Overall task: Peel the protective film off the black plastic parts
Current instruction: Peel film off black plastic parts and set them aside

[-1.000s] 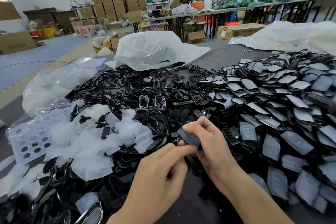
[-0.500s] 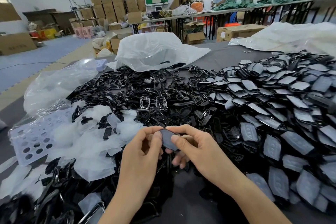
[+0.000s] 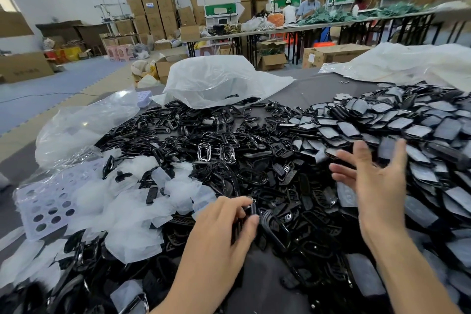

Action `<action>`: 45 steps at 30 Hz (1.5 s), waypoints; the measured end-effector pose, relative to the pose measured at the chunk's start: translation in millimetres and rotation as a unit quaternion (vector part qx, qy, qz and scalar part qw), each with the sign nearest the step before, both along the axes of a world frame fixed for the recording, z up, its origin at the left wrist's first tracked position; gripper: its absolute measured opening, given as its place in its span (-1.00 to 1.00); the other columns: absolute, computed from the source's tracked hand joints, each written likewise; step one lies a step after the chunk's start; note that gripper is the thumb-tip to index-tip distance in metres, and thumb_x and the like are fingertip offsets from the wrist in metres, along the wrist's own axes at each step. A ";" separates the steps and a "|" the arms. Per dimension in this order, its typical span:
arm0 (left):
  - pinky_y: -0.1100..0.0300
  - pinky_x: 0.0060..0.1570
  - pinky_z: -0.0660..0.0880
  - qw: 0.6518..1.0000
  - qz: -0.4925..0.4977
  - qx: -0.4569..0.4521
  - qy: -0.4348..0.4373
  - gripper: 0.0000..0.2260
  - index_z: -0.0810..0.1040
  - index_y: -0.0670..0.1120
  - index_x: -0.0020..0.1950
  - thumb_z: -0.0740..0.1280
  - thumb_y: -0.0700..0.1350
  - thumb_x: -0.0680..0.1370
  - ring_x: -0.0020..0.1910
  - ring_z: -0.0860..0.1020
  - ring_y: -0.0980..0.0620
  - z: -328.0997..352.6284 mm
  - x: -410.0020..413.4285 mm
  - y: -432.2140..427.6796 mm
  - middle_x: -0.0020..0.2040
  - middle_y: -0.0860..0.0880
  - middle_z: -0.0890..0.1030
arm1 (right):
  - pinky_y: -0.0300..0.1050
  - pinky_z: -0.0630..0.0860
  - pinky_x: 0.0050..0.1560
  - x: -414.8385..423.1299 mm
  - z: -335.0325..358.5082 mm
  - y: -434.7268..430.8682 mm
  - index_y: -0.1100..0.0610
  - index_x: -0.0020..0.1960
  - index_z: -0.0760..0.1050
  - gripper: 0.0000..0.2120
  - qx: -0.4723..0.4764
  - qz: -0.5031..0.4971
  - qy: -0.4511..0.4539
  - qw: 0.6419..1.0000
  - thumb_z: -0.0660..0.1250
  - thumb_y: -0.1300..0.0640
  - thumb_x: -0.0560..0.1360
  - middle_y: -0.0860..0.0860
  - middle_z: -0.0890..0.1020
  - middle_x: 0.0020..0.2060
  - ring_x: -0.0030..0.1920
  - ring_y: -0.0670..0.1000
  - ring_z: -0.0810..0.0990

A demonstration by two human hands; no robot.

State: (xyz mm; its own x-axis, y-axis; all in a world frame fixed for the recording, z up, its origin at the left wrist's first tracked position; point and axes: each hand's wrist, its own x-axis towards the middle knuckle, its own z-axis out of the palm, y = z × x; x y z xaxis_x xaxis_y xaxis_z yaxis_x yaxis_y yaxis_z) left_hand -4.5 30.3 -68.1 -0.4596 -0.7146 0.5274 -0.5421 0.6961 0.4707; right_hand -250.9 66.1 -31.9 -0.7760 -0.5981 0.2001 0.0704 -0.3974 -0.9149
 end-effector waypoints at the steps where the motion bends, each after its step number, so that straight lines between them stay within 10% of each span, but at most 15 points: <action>1: 0.34 0.12 0.33 0.999 0.000 -0.025 -0.027 -0.75 0.42 0.22 0.24 0.20 0.21 0.59 0.06 0.43 0.25 -2.1 -1.0 0.0 0.03 0.26 0.45 | -0.22 0.63 -0.22 5.3 -3.1 -0.5 -0.14 0.62 -0.06 -0.21 0.016 0.013 0.026 0.999 0.33 -0.14 0.56 0.05 0.74 -0.04 -0.18 0.04 0.74; 5: 0.14 0.27 0.38 0.982 0.014 -0.116 -0.147 -0.54 0.48 0.09 0.31 0.27 0.24 0.47 0.21 0.41 0.04 -13.6 -2.9 -3.1 0.23 0.05 0.51 | -0.37 0.57 0.03 41.1 -17.9 -7.1 -0.19 0.51 0.24 -0.51 0.085 0.072 0.236 0.965 0.25 -0.12 0.62 -0.14 0.72 0.00 0.00 -0.18 0.68; 12: -0.21 0.32 0.42 0.947 0.172 -0.105 -0.249 -0.40 0.49 -0.06 0.40 0.49 0.12 0.42 0.34 0.47 -0.25 -13.4 -4.0 -42.0 0.39 -0.22 0.47 | -0.13 0.10 0.53 74.8 -47.0 -15.5 -0.13 0.57 0.20 -0.47 0.335 0.172 0.587 0.717 0.08 -0.25 0.64 -0.13 0.28 0.52 0.52 -0.07 0.19; 19: 0.07 -0.12 0.49 0.956 0.168 -0.131 -0.201 -0.78 0.56 0.07 0.07 0.47 0.03 0.46 -0.08 0.57 -0.02 -8.5 -17.2 -63.8 0.00 0.11 0.59 | -0.15 0.30 0.33 70.5 -47.6 -17.2 -0.15 0.53 0.18 -0.54 0.318 0.120 0.574 0.745 0.12 -0.16 0.65 -0.18 0.46 0.24 0.23 -0.08 0.36; 28: 0.29 -0.16 0.48 0.989 0.060 -0.124 -0.054 -0.87 0.51 0.15 0.07 0.33 0.01 0.53 -0.07 0.58 0.21 6.2 6.0 -39.7 -0.01 0.26 0.60 | -0.18 0.32 0.29 73.9 -42.6 -14.3 -0.17 0.47 0.34 -0.53 0.267 0.079 0.563 0.778 0.00 -0.25 0.63 -0.24 0.47 0.18 0.20 -0.14 0.42; 32: 0.25 -0.02 0.51 0.980 -0.042 -0.182 -0.063 -0.86 0.50 0.12 0.13 0.27 -0.02 0.58 0.02 0.58 0.17 5.0 0.5 -25.4 0.09 0.22 0.60 | -0.35 0.42 0.25 77.0 -35.4 -13.5 -0.18 0.34 0.51 -0.58 0.185 0.192 0.338 0.903 0.17 -0.29 0.57 -0.31 0.64 0.09 0.19 -0.32 0.52; 38: 0.40 0.10 0.47 0.996 -0.007 -0.086 -0.002 -0.70 0.45 0.06 0.36 0.29 0.01 0.62 0.11 0.56 0.26 1.1 1.1 -23.3 0.18 0.18 0.58 | -0.38 0.54 -0.16 66.1 -29.6 -17.9 -0.19 0.06 0.67 -0.79 0.118 0.195 0.149 0.962 0.45 0.12 0.54 -0.18 0.71 -0.12 -0.18 -0.22 0.66; 45: 0.47 -0.16 0.40 0.961 0.150 0.098 0.209 -0.93 0.51 0.21 0.04 0.32 0.03 0.59 -0.10 0.57 0.34 9.1 17.5 -34.5 -0.10 0.36 0.61 | -0.20 0.62 -0.27 60.2 -29.3 -22.6 -0.07 -0.07 0.71 -0.84 0.079 0.215 -0.052 0.972 0.44 0.19 0.52 -0.06 0.71 -0.20 -0.17 -0.08 0.70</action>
State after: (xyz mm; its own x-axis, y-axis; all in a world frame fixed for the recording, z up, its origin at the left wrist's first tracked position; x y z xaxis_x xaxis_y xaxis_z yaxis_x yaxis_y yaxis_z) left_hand 12.9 -4.2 -59.0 0.0055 -0.8860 0.4636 -0.4395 0.4143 0.7970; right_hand -190.7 43.4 -61.2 -0.4582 -0.8888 0.0129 0.2945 -0.1655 -0.9412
